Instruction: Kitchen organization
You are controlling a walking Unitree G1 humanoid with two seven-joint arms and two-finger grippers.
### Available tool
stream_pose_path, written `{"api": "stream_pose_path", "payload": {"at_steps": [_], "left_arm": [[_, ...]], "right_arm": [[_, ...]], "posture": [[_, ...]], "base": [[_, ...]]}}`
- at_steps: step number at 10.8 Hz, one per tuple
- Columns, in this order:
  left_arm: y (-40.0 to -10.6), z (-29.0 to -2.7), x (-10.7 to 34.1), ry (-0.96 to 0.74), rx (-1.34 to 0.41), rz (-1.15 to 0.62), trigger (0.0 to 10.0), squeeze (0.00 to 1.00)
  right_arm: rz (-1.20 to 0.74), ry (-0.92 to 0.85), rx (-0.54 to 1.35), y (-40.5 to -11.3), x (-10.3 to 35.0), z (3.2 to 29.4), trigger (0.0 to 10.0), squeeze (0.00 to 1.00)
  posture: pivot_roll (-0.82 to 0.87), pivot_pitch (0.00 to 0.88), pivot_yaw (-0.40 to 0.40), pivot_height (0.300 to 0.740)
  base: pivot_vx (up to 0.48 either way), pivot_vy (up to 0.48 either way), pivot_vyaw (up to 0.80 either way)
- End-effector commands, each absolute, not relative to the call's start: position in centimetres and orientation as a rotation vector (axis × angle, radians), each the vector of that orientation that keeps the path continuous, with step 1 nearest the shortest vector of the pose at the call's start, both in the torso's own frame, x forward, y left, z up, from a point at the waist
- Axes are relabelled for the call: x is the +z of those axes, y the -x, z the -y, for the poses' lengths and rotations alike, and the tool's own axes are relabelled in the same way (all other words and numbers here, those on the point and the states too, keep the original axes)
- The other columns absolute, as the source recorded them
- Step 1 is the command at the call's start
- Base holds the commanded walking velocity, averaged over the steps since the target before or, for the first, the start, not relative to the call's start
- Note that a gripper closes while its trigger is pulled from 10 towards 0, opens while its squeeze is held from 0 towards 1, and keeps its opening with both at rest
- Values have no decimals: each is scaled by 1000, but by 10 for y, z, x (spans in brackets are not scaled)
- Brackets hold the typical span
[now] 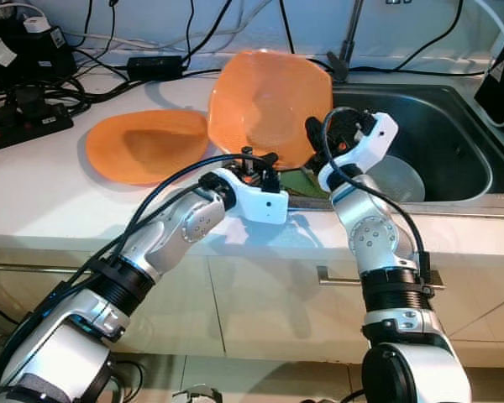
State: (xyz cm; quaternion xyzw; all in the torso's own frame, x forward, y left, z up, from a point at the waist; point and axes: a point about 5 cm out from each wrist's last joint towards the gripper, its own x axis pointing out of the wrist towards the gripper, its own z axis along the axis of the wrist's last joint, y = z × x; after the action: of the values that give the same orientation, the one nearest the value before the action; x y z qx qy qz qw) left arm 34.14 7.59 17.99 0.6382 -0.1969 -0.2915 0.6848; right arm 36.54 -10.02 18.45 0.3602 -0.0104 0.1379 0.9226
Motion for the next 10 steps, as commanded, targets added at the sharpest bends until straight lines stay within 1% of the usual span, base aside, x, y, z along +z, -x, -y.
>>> {"api": "stream_pose_path", "payload": {"at_steps": [1,2,4,7,9,10], "left_arm": [[-344,-79,194,-1432,-598,487,10000,78],[-345,-79,195,-1417,-597,485,10000,1000],[-345,-78,196,-1415,-595,487,10000,1000],[-346,-79,198,-1406,-582,491,10000,1000],[-346,-79,199,-1396,-577,493,10000,1000],[-346,-78,199,-1386,-577,490,10000,1000]], "right_arm": [[-15,-710,312,-366,182,95,0,0],[-16,-707,313,-366,182,96,0,0],[-13,-707,303,-366,182,97,0,0],[54,-756,182,-371,191,111,0,0],[148,-817,-50,-380,201,145,0,0],[170,-821,-99,-381,203,153,0,0]], "posture": [[81,0,-6,740],[77,0,-6,740],[76,0,-6,740],[73,0,-4,740],[71,0,4,740],[71,0,4,740]], "base": [[0,0,0],[0,0,0],[0,0,0],[0,0,0],[0,0,0],[0,0,0]]}}
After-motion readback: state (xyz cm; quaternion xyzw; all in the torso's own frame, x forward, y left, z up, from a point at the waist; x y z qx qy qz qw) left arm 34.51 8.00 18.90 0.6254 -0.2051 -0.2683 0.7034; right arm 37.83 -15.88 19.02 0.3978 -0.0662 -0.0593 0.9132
